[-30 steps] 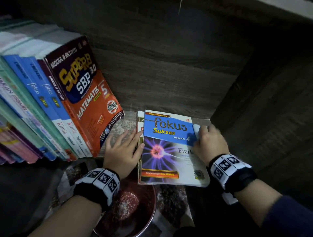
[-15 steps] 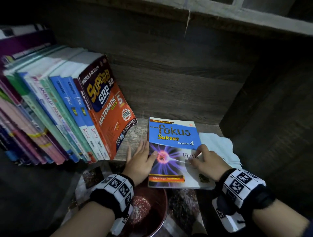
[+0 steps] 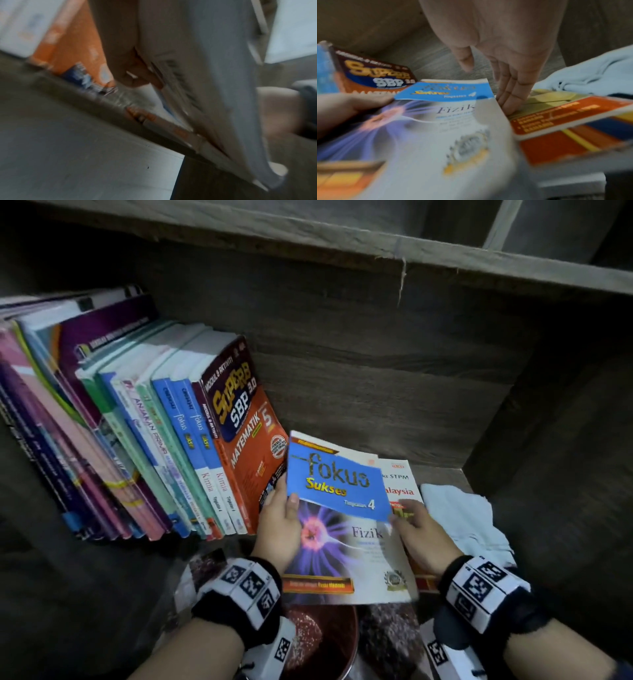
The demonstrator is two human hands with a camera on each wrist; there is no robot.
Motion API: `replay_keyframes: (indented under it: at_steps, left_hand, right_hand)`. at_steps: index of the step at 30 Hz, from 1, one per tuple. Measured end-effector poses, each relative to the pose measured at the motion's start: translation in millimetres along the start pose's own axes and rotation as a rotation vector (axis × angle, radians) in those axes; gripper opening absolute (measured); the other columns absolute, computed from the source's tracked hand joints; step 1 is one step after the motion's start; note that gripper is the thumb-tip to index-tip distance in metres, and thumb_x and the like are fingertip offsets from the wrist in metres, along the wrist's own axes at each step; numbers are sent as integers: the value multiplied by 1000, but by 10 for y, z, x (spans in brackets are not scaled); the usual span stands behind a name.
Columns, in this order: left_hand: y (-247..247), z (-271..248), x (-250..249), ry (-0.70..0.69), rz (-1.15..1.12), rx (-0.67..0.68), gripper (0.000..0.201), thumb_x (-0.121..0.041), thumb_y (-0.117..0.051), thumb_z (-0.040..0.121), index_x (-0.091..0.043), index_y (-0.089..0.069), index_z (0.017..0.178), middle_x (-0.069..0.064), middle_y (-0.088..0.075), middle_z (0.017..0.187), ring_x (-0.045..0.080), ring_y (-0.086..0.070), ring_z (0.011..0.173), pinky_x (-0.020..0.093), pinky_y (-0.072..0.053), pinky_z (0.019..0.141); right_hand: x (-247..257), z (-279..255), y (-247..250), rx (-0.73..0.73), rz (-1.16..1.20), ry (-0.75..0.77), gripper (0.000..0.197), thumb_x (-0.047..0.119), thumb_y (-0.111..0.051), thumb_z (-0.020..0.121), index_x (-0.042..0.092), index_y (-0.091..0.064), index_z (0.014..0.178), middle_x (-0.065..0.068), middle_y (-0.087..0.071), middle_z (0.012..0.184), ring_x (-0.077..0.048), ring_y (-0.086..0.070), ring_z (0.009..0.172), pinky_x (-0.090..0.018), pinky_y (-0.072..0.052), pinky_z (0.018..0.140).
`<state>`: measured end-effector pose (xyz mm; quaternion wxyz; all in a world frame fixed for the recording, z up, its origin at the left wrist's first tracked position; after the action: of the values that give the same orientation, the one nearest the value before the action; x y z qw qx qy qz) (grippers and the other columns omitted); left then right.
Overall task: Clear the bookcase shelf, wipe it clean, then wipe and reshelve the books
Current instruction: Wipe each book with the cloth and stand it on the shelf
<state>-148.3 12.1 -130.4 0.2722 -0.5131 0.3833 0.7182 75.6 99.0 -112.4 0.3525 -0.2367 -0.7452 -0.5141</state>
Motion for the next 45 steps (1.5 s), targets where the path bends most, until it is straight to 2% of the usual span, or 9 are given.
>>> replay_keyframes:
  at_steps: [4, 10, 16, 22, 27, 30, 35, 40, 45]
  left_hand:
    - [27, -79, -359, -191, -45, -51, 45, -15, -37, 103, -13, -36, 148, 3, -47, 142, -8, -39, 122, -3, -21, 98]
    - [236, -220, -723, -376, -87, -167, 52, -18, -32, 103, -27, -16, 152, -24, -34, 141, -23, -29, 126, -2, -19, 102]
    - [451, -168, -650, -442, -4, -454, 52, -16, -32, 102, -25, -19, 152, -50, -28, 127, -30, -33, 112, -8, -24, 89]
    - [593, -110, -570, -580, 131, -685, 60, -30, -32, 99, -52, -7, 149, -13, -37, 115, 12, -51, 79, 13, -44, 74]
    - [749, 103, -446, -638, 388, -719, 49, -40, -28, 105, -22, -23, 149, 13, -43, 112, 32, -42, 91, 37, -42, 79]
    - [812, 144, -371, -706, 496, -708, 54, -34, -37, 103, -2, -32, 146, 11, -36, 107, 13, -33, 85, 24, -38, 76]
    - [769, 126, -148, -730, 782, -714, 51, -37, -35, 102, -5, -25, 139, 17, -35, 112, 31, -40, 91, 49, -51, 70]
    - [746, 126, -170, -692, 776, -796, 47, -30, -34, 102, -7, -25, 141, 15, -36, 111, 31, -39, 92, 48, -49, 73]
    - [738, 117, -236, -716, 751, -816, 50, -30, -38, 100, -11, -25, 145, 12, -36, 107, 29, -42, 86, 45, -49, 67]
  right_hand:
    - [76, 163, 42, 31, 370, -147, 57, 59, -37, 95, 24, -45, 140, 2, -49, 141, -20, -48, 128, -43, -36, 110]
    - [753, 264, 100, 168, 937, 16, 33, 30, -30, 105, 34, -54, 128, 5, -69, 115, -11, -69, 91, -29, -56, 63]
    - [1436, 548, -298, 281, 1098, 187, 38, 29, -35, 103, 29, -47, 140, -3, -60, 133, -24, -58, 121, -47, -43, 104]
    - [1912, 898, -761, 292, 1235, 230, 37, 12, -38, 100, 15, -54, 134, -7, -66, 119, -18, -67, 99, -33, -55, 84]
    - [2146, 1132, -1032, 274, 1272, 276, 35, 10, -45, 99, 13, -54, 133, -7, -67, 117, -16, -69, 95, -31, -55, 86]
    - [2270, 1151, -1201, 290, 1194, 285, 28, 11, -49, 98, 20, -59, 122, -5, -67, 112, -13, -68, 91, -25, -55, 80]
    - [2275, 1181, -1320, 209, 575, 449, 41, 21, -48, 100, 18, -47, 140, 4, -51, 134, -5, -48, 119, -1, -39, 84]
    - [1964, 1193, -1267, 15, 57, 423, 43, 44, -47, 97, 22, -59, 131, -4, -62, 129, -23, -54, 123, -26, -41, 100]
    - [1699, 1188, -1413, 240, -31, 401, 54, 53, -37, 98, 32, -35, 148, -1, -48, 145, -23, -43, 135, -34, -32, 112]
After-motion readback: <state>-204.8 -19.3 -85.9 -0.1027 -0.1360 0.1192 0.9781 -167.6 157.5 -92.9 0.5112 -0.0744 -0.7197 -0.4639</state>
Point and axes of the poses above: each hand's wrist, its own z-axis towards the middle knuckle, its own y-axis out of the back of the hand, x = y × z, the point moved 3 cm from there along z, towards the middle knuckle
